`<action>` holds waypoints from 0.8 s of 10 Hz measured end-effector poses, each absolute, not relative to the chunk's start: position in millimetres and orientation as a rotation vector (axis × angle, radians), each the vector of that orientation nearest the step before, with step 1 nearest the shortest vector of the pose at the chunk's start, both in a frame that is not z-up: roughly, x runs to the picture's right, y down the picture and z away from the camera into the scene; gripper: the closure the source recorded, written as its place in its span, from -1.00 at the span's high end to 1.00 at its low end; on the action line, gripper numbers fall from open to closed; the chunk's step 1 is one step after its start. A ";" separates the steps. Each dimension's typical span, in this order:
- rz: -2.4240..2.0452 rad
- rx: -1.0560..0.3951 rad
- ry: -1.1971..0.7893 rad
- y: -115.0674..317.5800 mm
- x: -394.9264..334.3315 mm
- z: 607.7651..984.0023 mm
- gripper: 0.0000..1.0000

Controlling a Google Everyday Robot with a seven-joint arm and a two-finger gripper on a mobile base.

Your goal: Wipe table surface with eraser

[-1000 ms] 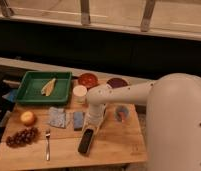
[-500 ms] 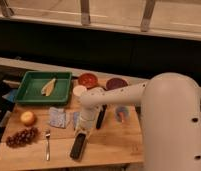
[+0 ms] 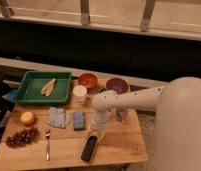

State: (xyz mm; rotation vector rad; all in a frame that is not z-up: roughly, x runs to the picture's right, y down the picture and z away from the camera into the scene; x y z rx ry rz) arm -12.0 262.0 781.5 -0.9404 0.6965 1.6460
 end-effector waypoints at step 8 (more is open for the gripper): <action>1.547 -0.960 0.600 225.9 -97.8 800.7 -1.00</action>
